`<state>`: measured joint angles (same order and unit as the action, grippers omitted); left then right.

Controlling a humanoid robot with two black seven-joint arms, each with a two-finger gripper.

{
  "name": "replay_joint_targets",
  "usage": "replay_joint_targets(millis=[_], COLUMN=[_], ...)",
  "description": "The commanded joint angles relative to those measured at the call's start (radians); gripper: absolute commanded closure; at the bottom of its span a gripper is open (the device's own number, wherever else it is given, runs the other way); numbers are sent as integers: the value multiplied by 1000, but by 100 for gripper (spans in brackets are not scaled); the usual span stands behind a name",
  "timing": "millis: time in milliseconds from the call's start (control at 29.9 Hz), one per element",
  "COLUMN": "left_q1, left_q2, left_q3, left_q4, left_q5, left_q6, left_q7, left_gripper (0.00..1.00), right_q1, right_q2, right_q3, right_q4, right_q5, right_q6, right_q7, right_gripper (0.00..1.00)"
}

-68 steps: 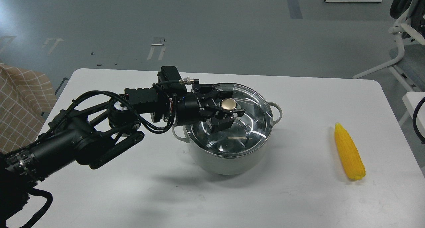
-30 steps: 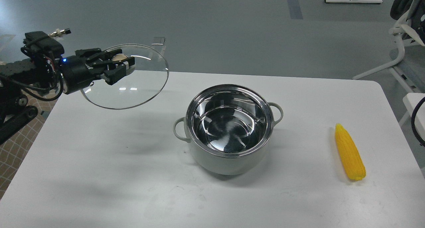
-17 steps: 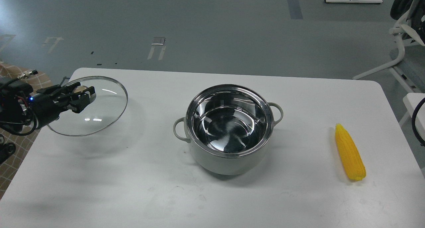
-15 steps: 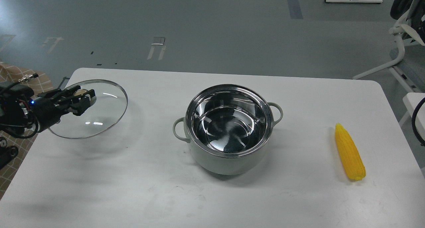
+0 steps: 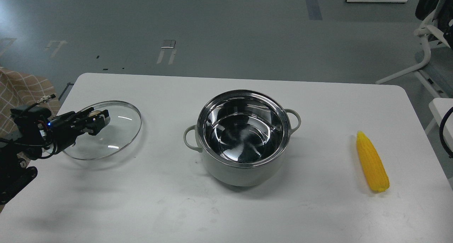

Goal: Open pot and put corn in
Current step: 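Lower the lid onto the table beside the pot and release it, then reach the right gripper to the yellow corn cob and grasp it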

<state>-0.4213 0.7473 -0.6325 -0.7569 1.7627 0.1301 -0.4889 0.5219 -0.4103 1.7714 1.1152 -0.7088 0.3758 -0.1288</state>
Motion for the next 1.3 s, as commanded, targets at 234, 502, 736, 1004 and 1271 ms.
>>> replay_joint_targets(millis=[234, 502, 736, 1004, 1271], left_q1=[9, -92, -374, -534, -536], left_q2=[3, 15, 11, 0, -89], left_q3=[75, 48, 42, 19, -94], left_q4=[-1, -5, 1, -12, -16], left_q5=[-74, -343, -788, -1410, -1637], left_q6=[8, 46, -82, -335, -484], left_q7=[0, 0, 0, 0, 0], left_gripper=[28, 17, 15, 7, 3], right_q1=[-22, -118, -175, -352, -356], right_q2=[-2, -212, -375, -504, -430], right_q3=[-4, -194, -271, -372, -575], right_q4=[3, 40, 155, 320, 330], right_q5=[-1, -79, -304, -775, -1055], right_q6=[8, 29, 54, 107, 107], right_q7=[0, 0, 4, 80, 80], right_gripper=[0, 0, 0, 0, 0])
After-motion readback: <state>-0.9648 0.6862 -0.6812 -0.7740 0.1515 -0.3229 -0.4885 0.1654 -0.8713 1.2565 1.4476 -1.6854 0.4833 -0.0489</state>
